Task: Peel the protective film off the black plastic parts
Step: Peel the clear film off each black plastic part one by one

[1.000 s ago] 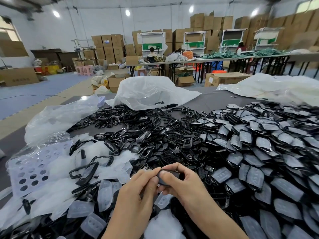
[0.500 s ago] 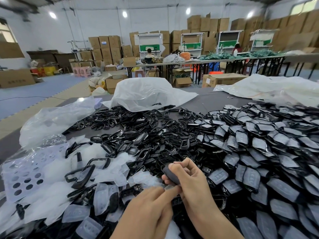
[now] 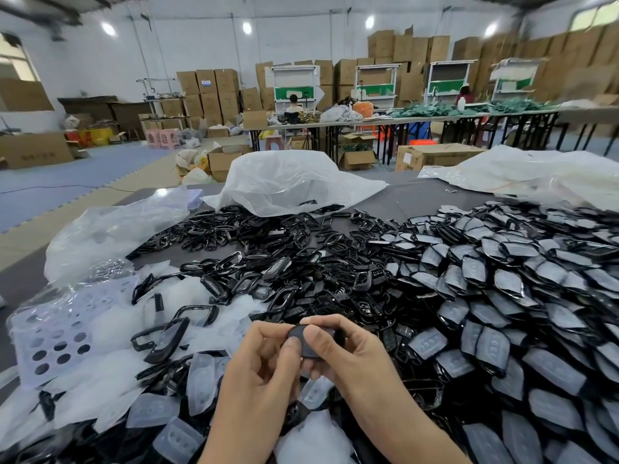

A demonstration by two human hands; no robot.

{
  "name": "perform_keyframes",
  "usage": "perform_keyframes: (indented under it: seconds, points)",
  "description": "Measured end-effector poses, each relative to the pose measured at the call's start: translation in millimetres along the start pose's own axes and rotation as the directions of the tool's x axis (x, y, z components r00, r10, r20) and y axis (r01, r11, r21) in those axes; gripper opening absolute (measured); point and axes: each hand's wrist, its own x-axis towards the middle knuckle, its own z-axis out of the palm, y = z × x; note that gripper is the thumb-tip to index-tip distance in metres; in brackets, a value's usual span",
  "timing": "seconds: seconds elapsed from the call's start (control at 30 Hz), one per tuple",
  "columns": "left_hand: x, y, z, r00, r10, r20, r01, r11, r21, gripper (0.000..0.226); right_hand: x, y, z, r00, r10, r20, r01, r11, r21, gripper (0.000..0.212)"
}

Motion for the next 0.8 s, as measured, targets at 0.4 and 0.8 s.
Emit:
perform_keyframes:
  seconds: [0.4,0.8]
  points:
    - [3,-13,-6,0.994,0.031,-0.103,-0.024,0.998,0.061,0.034,-1,-1,2,0.993,0.12,0.016,-0.121,0.989,0.088,0.01]
    - [-8,-10,6,0.965,0.164,0.203,-0.212,0.946,0.244,0.032,34,-119,-109,0.71,-0.316,-0.629,0.281,0.947,-0.159,0.058]
